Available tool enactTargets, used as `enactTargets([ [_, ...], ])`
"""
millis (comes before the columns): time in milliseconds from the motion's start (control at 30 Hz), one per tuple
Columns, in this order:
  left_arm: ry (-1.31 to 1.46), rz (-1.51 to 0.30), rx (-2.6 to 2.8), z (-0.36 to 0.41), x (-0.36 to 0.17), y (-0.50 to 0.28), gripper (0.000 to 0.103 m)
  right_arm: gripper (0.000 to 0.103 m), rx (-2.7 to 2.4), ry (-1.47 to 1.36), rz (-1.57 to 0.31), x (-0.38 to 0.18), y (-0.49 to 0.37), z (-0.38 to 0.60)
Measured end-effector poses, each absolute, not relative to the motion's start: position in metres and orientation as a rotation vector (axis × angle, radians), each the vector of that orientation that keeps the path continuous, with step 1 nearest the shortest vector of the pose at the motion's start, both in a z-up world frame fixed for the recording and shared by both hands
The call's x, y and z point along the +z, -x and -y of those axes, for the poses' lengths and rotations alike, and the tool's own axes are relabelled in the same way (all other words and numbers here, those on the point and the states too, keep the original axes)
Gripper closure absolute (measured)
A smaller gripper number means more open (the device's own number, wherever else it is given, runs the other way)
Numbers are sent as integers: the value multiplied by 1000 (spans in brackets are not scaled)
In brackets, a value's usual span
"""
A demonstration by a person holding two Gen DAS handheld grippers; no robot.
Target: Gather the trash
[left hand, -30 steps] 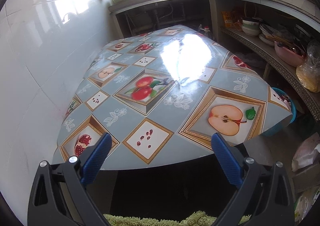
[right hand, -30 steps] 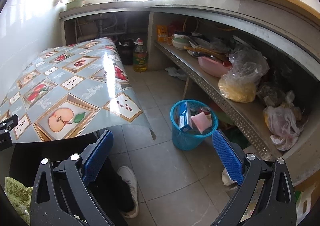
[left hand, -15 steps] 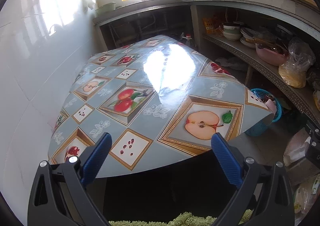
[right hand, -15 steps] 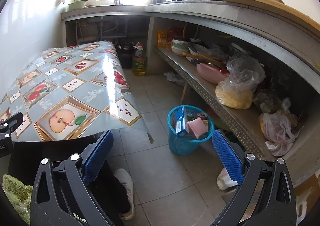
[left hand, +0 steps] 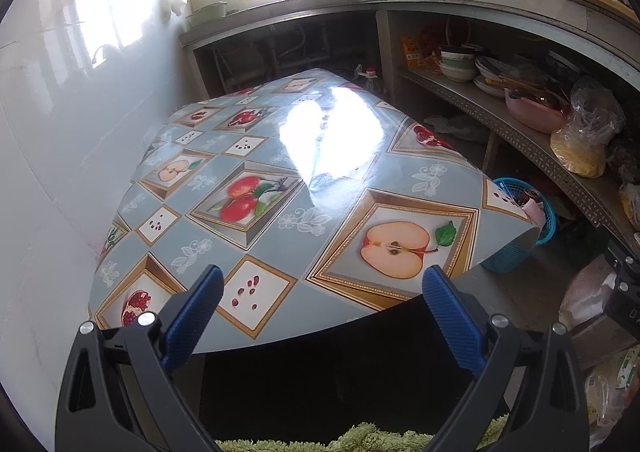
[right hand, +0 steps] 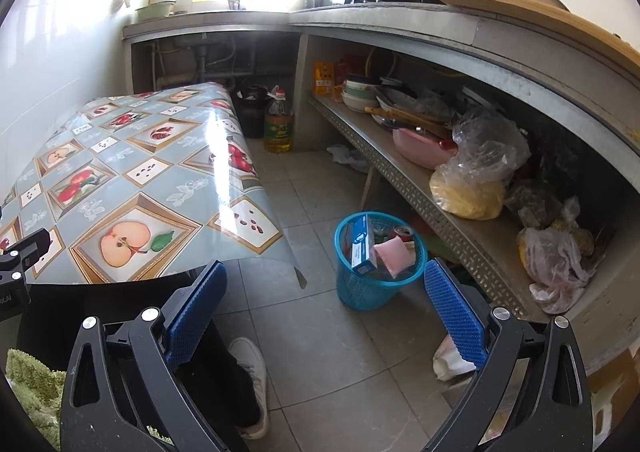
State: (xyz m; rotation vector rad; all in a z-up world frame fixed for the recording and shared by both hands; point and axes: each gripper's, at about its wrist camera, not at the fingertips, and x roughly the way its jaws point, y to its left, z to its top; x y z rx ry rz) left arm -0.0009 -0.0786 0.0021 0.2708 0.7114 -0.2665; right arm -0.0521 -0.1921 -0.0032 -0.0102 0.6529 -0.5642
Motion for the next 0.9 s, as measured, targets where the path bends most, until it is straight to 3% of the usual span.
enactTargets([
  [900,-266,-740,-267,78,-1,-2,6,8,-563,15,-652,-2,52,190],
])
